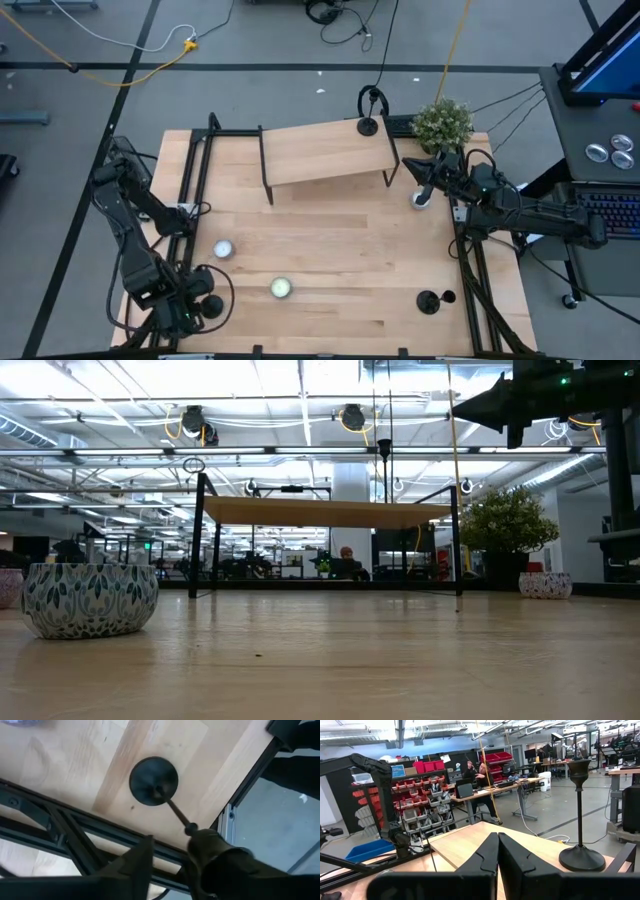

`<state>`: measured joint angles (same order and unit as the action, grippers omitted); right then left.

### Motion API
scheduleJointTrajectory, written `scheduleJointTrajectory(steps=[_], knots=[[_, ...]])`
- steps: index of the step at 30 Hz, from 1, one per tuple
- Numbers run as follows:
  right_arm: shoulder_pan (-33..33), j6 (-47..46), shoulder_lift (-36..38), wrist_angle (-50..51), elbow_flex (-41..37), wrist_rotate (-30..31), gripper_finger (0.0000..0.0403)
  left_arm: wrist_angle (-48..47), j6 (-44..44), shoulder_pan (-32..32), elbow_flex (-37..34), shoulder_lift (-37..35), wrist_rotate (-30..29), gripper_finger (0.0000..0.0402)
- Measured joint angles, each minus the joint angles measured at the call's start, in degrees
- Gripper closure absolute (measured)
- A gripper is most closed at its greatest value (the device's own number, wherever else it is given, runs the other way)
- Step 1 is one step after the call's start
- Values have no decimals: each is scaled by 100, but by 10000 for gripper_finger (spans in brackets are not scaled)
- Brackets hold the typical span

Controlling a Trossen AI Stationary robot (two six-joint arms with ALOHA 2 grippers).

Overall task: Pick & Place candle stick holders
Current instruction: Put the left black candle holder on the shelf

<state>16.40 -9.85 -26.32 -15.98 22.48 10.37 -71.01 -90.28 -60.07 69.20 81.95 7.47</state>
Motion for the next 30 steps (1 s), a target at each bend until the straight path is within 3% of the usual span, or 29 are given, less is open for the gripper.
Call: scheduleJointTrajectory(steps=[4,6,30], knots=[[0,0,1,2,0,0,403,78,-13,30,-6,2,-58,351],[0,0,2,2,0,0,403,92,-78,64,-16,-15,-69,382],[-2,-201,-1,-328,2,-15,403,342,-178,1565,140,-962,2,384]])
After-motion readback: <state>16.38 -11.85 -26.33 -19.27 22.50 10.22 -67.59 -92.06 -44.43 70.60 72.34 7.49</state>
